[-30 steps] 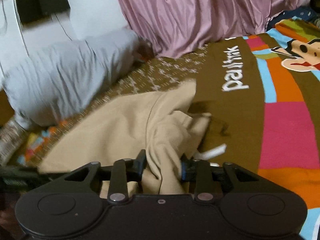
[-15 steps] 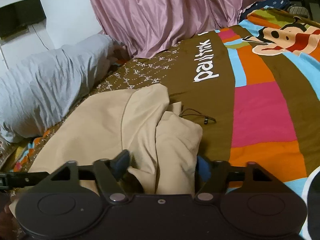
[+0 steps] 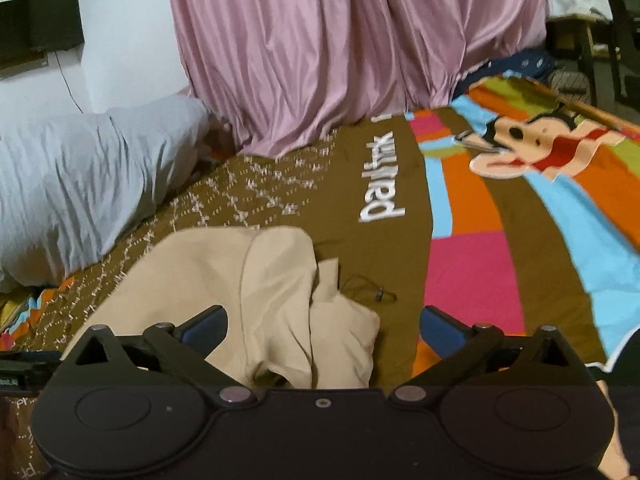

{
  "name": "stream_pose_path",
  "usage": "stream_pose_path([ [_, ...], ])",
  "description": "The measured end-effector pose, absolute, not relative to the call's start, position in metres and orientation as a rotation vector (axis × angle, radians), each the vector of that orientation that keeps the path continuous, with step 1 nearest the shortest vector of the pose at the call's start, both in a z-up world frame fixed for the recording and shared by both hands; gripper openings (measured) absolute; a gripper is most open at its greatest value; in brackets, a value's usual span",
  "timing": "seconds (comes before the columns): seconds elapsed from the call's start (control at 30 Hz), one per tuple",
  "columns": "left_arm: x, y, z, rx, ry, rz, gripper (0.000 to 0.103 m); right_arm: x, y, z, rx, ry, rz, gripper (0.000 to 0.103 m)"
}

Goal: Fold large clothes

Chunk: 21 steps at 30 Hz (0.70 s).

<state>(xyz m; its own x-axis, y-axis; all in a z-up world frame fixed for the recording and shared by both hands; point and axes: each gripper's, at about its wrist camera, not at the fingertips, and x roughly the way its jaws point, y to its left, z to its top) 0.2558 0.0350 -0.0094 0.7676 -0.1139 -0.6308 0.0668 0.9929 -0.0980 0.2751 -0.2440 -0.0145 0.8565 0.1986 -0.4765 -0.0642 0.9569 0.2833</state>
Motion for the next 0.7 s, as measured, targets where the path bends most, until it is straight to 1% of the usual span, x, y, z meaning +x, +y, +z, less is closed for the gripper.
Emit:
stream_pose_path([
  [0.13,0.228,0.034,0.013,-0.111,0.629,-0.043,0.102,0.253,-0.243,0.004,0.225,0.475,0.172,0.102],
  [0.33,0.165,0.024,0.043,-0.174,0.539,0.015,0.102,0.203,-0.242,0.037,0.143,0.361,0.239,0.102],
  [0.53,0.112,0.009,0.071,-0.170,0.499,0.048,0.102,0.148,-0.245,0.067,0.067,0.269,0.281,0.102],
  [0.7,0.073,-0.005,0.087,-0.153,0.476,0.075,0.103,0.107,-0.250,0.080,0.055,0.236,0.303,0.102],
])
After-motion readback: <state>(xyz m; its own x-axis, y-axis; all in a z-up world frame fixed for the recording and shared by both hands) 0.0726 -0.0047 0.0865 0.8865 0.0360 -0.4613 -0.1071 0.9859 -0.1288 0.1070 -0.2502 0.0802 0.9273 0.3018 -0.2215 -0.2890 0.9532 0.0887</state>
